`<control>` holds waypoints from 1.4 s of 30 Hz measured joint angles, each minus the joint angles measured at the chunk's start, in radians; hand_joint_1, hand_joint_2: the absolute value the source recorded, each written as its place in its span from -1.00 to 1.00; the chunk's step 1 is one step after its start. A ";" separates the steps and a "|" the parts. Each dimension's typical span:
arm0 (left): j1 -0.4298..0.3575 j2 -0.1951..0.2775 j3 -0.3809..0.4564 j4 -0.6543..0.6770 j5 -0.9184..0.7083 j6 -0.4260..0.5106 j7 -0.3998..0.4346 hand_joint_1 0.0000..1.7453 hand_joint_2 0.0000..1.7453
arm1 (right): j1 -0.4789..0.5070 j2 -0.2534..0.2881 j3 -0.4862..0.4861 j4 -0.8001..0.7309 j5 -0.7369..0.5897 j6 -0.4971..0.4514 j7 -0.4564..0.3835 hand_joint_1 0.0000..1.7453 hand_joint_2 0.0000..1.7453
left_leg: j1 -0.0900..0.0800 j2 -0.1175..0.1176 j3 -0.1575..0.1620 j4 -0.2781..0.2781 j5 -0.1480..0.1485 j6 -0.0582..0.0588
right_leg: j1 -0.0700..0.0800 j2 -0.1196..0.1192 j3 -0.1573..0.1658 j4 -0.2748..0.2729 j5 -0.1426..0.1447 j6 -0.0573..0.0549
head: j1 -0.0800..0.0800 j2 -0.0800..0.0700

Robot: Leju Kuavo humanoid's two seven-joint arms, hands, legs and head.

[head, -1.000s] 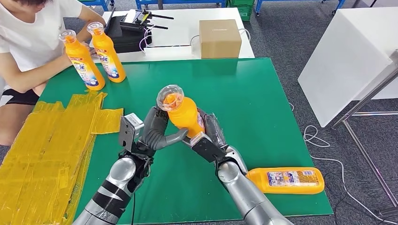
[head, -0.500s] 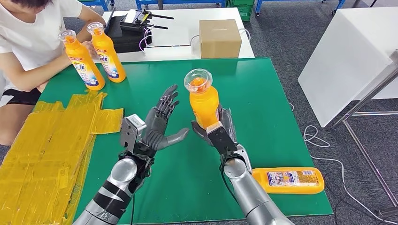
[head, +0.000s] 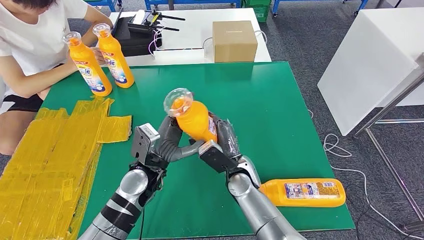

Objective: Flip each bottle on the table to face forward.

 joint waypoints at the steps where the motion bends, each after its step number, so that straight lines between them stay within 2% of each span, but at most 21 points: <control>1: -0.001 -0.001 -0.001 0.000 0.000 -0.002 0.001 -1.00 1.00 | 0.000 0.004 0.024 0.005 0.036 -0.001 0.005 1.00 1.00 | 0.000 0.000 0.000 0.000 0.000 0.000 | 0.000 0.000 0.000 0.000 0.000 0.000 | 0.000 0.000; 10: 0.004 0.000 0.021 0.001 0.011 -0.010 0.001 -1.00 1.00 | -0.027 0.008 0.116 0.028 0.207 -0.059 0.056 1.00 1.00 | 0.000 0.000 0.000 0.000 0.000 0.000 | 0.000 0.000 0.000 0.000 0.000 0.000 | 0.000 0.000; 20: 0.018 0.000 0.048 0.001 0.012 -0.023 -0.005 -1.00 1.00 | -0.035 0.000 0.165 0.031 0.255 -0.073 0.062 1.00 1.00 | 0.000 0.000 -0.001 0.000 0.000 0.000 | 0.000 0.000 -0.001 0.000 0.000 0.000 | 0.000 0.000; 21: 0.019 0.000 0.050 0.001 0.014 -0.024 -0.005 -0.58 1.00 | -0.035 -0.002 0.168 0.031 0.255 -0.072 0.061 1.00 1.00 | 0.000 0.000 -0.001 0.000 0.000 0.000 | 0.000 0.000 -0.001 0.000 0.000 0.000 | 0.000 0.000; 24: 0.021 0.002 0.058 0.001 0.029 -0.021 -0.006 0.92 1.00 | -0.032 -0.011 0.181 0.023 0.250 -0.063 0.053 1.00 1.00 | 0.000 0.000 0.000 0.000 0.000 0.000 | 0.000 0.000 -0.001 0.000 0.000 0.000 | 0.000 0.000; 25: 0.022 0.003 0.062 0.001 0.037 -0.018 -0.008 1.00 1.00 | -0.030 -0.015 0.185 0.017 0.240 -0.054 0.049 1.00 1.00 | 0.000 0.000 0.000 0.000 0.000 0.000 | 0.000 0.000 -0.001 0.000 0.000 0.000 | 0.000 0.000; 34: 0.044 -0.002 0.086 0.001 0.089 0.018 -0.023 1.00 1.00 | -0.012 -0.046 0.206 -0.035 0.105 0.082 0.037 1.00 1.00 | 0.000 0.000 -0.001 0.000 0.000 0.000 | 0.000 0.000 -0.001 0.000 0.000 0.000 | 0.000 0.000; 42: 0.050 -0.006 0.086 -0.004 0.099 0.042 -0.033 1.00 1.00 | 0.000 -0.063 0.203 -0.069 0.085 0.107 0.036 1.00 1.00 | 0.000 0.000 -0.001 0.000 0.000 0.000 | 0.000 0.000 -0.001 0.000 0.000 0.000 | 0.000 0.000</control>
